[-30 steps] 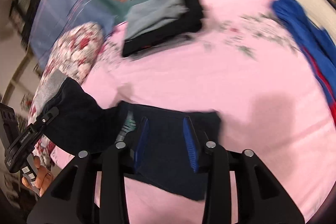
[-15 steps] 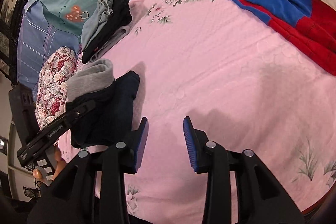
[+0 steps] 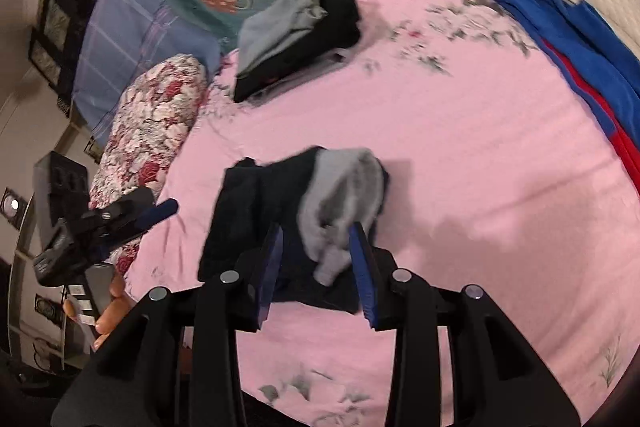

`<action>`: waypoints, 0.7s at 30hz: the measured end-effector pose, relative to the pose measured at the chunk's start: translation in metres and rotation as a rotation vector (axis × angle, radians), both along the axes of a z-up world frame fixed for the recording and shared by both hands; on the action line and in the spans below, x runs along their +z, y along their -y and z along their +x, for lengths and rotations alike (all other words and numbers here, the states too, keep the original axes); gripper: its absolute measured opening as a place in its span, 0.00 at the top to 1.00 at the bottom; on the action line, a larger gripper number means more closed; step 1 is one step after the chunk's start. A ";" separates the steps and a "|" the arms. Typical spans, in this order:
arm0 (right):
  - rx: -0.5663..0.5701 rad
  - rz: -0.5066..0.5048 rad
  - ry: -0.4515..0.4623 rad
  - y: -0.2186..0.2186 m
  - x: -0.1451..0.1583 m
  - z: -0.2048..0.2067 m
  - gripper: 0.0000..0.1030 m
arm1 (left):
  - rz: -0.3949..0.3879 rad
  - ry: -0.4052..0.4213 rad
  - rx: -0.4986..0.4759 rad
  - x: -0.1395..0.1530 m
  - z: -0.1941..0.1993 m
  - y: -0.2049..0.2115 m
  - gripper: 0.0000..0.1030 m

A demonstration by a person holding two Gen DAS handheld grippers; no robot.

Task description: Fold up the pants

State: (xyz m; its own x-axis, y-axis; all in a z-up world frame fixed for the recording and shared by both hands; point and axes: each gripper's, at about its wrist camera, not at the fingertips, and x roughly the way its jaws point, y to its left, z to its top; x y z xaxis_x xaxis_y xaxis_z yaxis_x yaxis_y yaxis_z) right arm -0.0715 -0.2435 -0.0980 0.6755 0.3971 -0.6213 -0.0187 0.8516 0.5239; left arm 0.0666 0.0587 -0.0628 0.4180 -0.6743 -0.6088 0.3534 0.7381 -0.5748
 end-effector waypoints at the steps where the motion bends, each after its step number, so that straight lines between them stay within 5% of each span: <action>1: 0.023 -0.012 0.016 -0.009 0.007 0.006 0.60 | -0.009 -0.008 -0.007 -0.002 -0.002 -0.004 0.34; 2: 0.045 -0.023 0.037 -0.018 0.013 0.013 0.60 | -0.016 -0.020 -0.025 -0.006 -0.002 -0.004 0.44; 4: 0.059 -0.044 0.056 -0.033 0.016 0.026 0.60 | -0.014 -0.031 -0.056 -0.012 -0.002 0.005 0.87; 5: 0.058 -0.058 0.052 -0.037 0.013 0.031 0.61 | -0.012 -0.040 -0.085 -0.019 -0.001 0.011 0.91; 9: 0.042 -0.093 -0.074 -0.037 -0.024 0.048 0.72 | 0.103 -0.072 -0.069 -0.056 0.004 0.026 0.91; 13: -0.031 -0.059 -0.201 -0.015 -0.077 0.049 0.81 | 0.012 -0.199 -0.068 -0.094 0.020 0.017 0.94; 18: 0.003 -0.071 -0.223 -0.020 -0.052 0.050 0.76 | 0.007 -0.162 -0.054 -0.071 0.005 0.000 0.87; 21: 0.104 -0.096 -0.121 -0.046 -0.004 0.061 0.72 | -0.008 -0.140 -0.048 -0.060 -0.008 -0.008 0.84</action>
